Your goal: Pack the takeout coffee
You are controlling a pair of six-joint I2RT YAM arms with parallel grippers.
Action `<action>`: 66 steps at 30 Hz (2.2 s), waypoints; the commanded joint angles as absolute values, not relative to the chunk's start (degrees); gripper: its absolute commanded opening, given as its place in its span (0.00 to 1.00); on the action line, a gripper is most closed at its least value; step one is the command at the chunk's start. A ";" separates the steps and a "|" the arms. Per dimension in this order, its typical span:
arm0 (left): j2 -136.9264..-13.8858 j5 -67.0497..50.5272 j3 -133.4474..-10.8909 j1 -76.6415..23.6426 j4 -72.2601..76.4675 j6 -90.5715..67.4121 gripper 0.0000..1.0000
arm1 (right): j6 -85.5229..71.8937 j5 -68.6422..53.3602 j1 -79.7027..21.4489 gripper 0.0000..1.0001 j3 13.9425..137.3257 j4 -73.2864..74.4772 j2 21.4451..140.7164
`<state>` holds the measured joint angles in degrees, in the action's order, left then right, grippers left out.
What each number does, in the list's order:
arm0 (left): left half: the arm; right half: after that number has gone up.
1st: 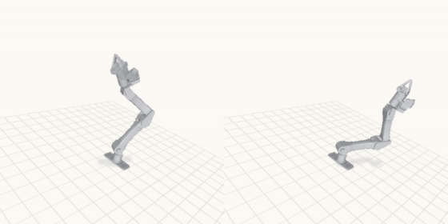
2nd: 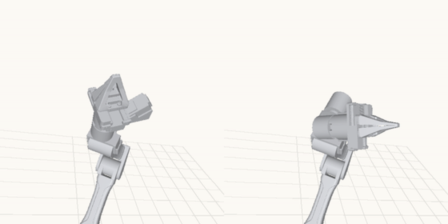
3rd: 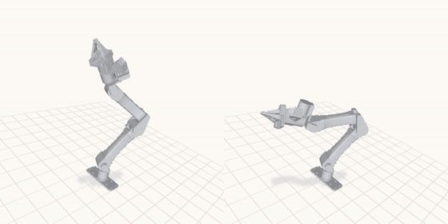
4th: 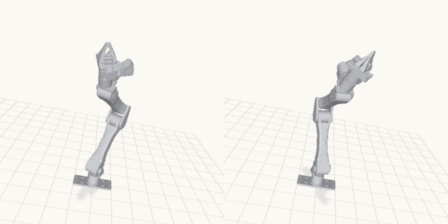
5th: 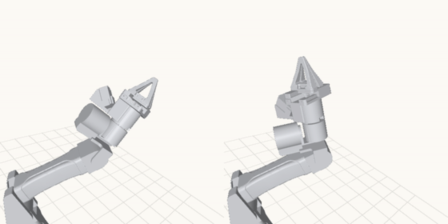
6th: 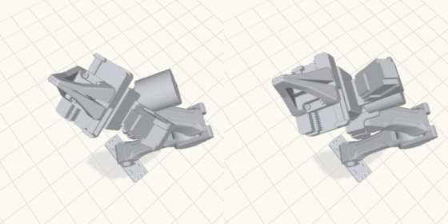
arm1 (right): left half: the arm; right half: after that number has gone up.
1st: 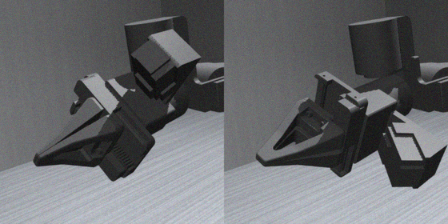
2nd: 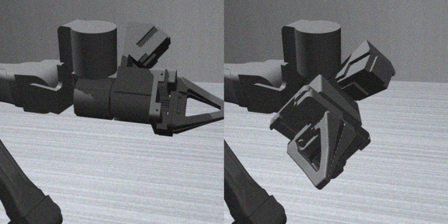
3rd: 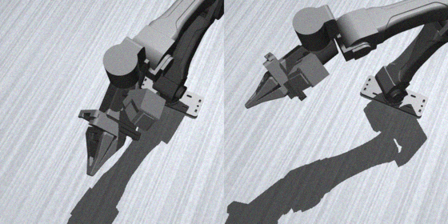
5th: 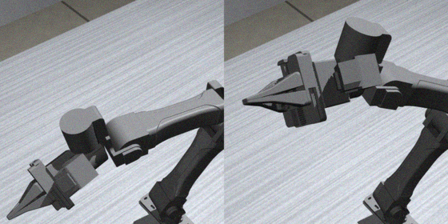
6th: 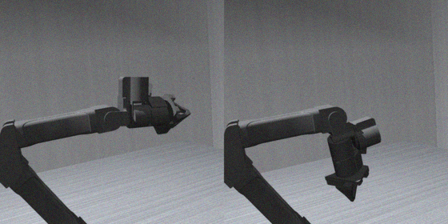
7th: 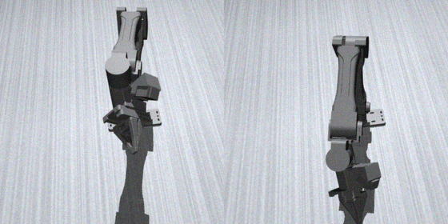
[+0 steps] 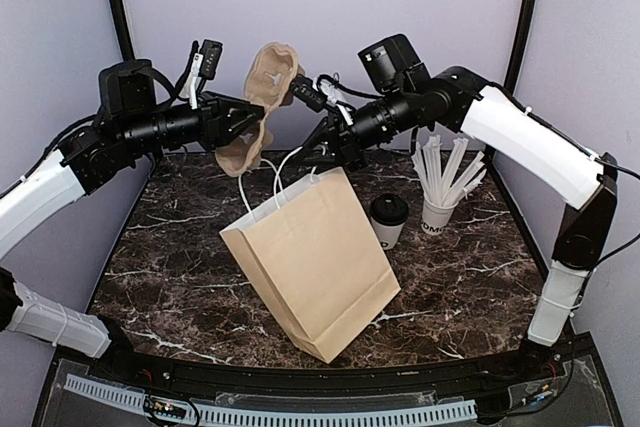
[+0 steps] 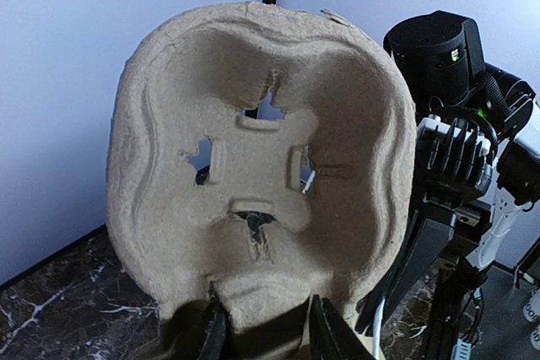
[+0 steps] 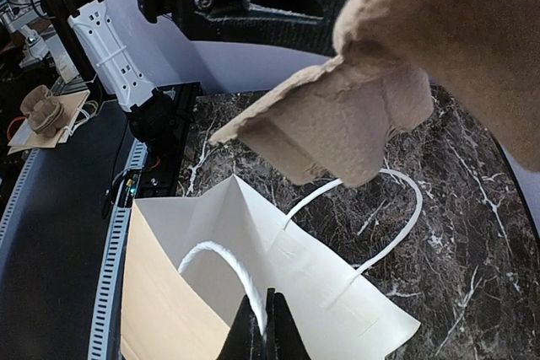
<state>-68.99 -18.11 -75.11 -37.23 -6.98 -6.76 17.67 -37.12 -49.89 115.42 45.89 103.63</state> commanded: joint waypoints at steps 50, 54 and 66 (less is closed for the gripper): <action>-72.92 -5.35 -83.34 -36.81 -37.90 -3.46 0.63 | 21.76 -41.66 -50.41 0.00 107.33 39.44 102.84; -75.99 -2.25 -83.44 -36.82 -41.48 -1.94 0.64 | 21.98 -42.07 -50.75 0.00 106.97 39.52 102.74; -77.79 -8.61 -82.46 -36.80 -41.14 7.52 0.28 | 24.21 -41.75 -52.10 0.00 105.91 41.38 101.85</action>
<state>-78.52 -3.99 -83.07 -36.91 -40.53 3.88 23.07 -41.39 -51.48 106.67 40.51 104.12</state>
